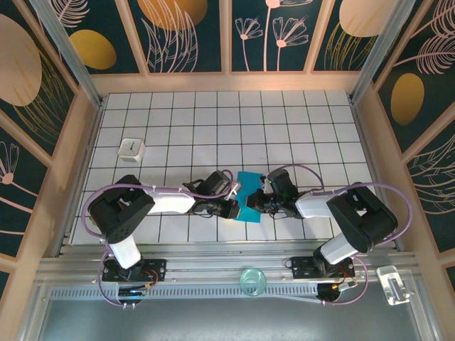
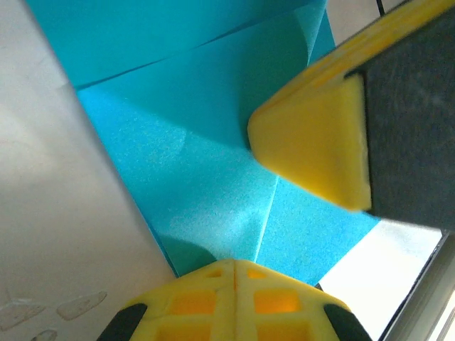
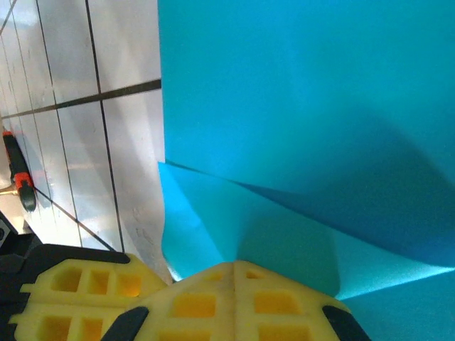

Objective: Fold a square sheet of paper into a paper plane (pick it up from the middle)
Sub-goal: Fold the triangle a second time at the center of the table.

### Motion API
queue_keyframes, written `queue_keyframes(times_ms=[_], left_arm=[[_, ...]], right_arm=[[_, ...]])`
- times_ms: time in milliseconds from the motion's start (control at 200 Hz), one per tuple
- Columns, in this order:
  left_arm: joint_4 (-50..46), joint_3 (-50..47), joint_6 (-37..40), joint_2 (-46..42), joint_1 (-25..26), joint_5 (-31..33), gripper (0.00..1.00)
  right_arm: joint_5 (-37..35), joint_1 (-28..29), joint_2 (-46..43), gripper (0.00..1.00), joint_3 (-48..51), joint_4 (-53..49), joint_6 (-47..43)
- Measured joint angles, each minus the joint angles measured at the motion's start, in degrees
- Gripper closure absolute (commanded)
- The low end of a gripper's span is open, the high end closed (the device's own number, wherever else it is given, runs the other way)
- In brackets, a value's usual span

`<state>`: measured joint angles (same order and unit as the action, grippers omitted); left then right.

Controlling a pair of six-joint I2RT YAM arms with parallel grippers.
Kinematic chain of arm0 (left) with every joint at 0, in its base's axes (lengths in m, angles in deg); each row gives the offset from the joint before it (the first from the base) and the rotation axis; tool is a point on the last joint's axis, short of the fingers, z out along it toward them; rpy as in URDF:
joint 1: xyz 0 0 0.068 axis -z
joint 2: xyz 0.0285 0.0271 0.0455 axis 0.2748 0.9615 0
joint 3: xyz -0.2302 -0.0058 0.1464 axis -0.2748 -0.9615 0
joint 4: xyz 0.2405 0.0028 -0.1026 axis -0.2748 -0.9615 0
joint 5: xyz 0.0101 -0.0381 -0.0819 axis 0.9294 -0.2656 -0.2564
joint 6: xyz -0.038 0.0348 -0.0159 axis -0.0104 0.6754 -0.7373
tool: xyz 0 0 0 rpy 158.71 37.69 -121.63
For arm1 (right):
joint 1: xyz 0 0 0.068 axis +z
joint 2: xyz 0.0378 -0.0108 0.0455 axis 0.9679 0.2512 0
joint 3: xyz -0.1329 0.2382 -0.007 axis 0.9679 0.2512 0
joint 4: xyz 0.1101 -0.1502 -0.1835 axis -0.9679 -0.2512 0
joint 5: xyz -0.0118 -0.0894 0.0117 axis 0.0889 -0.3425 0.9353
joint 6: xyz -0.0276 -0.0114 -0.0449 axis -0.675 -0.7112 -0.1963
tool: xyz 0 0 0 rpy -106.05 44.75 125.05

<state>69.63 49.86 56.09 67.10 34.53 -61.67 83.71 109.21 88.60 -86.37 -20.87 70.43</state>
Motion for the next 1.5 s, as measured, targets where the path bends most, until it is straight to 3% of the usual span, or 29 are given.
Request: queue_keyframes(times_ms=[495, 706, 816, 976, 1196, 1501], left_arm=[[3.19, -1.57, 0.83, -0.11, 0.17, 0.85, 1.00], [3.08, -1.33, 0.81, -0.11, 0.22, 0.92, 1.00], [2.99, -1.25, 0.79, -0.11, 0.22, 0.94, 1.00], [2.86, -1.20, 0.52, -0.11, 0.22, 1.01, 1.00], [2.71, -1.09, 0.39, -0.11, 0.33, 1.11, 1.00], [2.56, -0.98, 0.39, -0.09, 0.33, 1.14, 1.00]], right_arm=[[3.65, -11.74, 0.72, 0.97, -2.34, -5.81, -5.62], [1.09, -16.41, -3.69, 0.97, -3.74, -10.38, -8.11], [1.07, -14.34, -8.81, 0.97, -3.74, -10.78, -7.78], [0.90, -6.25, -12.26, 0.97, -2.43, -8.81, -4.39], [0.13, 2.75, -9.07, 0.98, 0.48, -4.79, 2.60], [-1.22, 6.01, -4.17, 0.99, 0.57, -1.53, 6.73]])
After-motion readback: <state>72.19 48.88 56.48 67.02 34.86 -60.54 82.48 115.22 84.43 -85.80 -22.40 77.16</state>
